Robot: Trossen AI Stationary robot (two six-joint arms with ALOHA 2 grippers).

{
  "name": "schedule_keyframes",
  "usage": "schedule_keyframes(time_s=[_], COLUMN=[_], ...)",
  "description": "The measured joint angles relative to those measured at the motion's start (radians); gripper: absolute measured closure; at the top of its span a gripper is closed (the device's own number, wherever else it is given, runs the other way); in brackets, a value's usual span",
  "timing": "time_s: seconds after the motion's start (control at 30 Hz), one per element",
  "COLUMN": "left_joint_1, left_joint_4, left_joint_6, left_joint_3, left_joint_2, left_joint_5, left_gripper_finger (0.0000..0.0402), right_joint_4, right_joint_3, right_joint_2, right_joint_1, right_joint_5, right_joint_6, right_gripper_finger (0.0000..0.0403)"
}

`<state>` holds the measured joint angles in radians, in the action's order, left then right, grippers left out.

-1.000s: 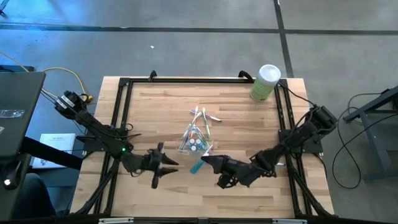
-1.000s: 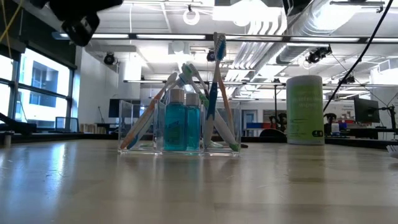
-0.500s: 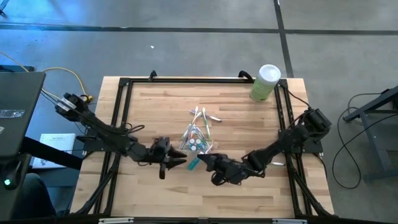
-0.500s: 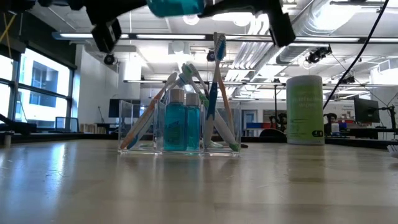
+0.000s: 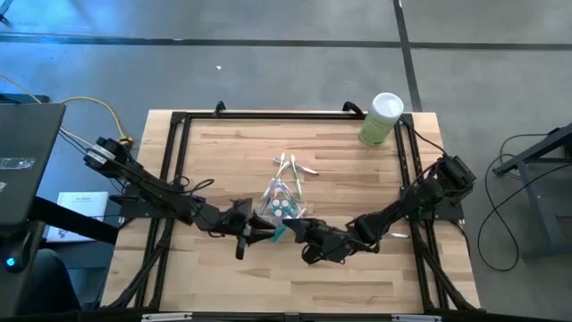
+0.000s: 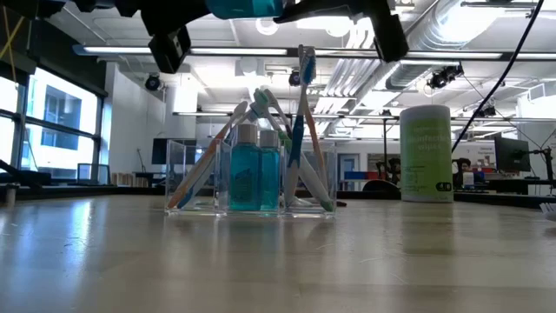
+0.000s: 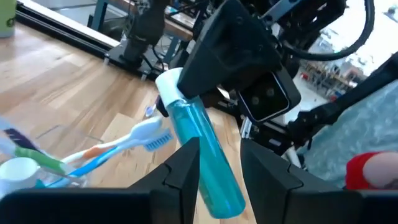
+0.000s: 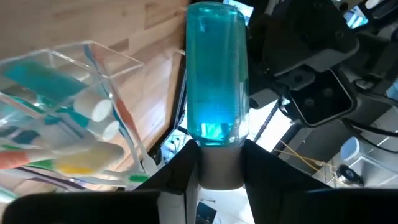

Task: Pick & Place toothbrushing station
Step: Put the mouthwash into the center of the transparent organizer

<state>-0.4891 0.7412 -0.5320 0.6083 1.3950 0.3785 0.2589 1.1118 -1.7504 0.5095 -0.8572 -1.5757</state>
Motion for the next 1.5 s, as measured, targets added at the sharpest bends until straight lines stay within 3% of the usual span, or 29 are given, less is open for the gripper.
schedule_keyframes(time_s=[0.33, 0.6, 0.73, 1.2, 1.5], left_joint_1=[0.005, 0.035, 0.06, 0.082, 0.116], left_joint_4=[-0.08, -0.121, -0.125, -0.129, -0.142], left_joint_6=[0.004, -0.066, -0.09, -0.097, -0.135], left_joint_3=[0.053, 0.054, 0.054, 0.054, 0.054], left_joint_2=[0.025, 0.026, 0.026, 0.026, 0.026], left_joint_5=[0.018, 0.011, -0.056, -0.078, -0.136], left_gripper_finger=[0.0284, 0.0234, 0.022, 0.022, 0.0248], right_joint_4=[-0.026, -0.019, -0.015, -0.015, -0.017], right_joint_3=[-0.002, 0.002, 0.001, 0.001, 0.0], right_joint_2=[0.0, 0.0, 0.0, 0.0, 0.0], right_joint_1=[0.002, 0.0, 0.0, -0.013, -0.013], right_joint_5=[-0.01, -0.014, -0.012, -0.005, -0.002], right_joint_6=[0.031, 0.03, 0.028, 0.027, 0.023], right_gripper_finger=[0.0312, 0.0312, 0.0312, 0.0312, 0.0305])
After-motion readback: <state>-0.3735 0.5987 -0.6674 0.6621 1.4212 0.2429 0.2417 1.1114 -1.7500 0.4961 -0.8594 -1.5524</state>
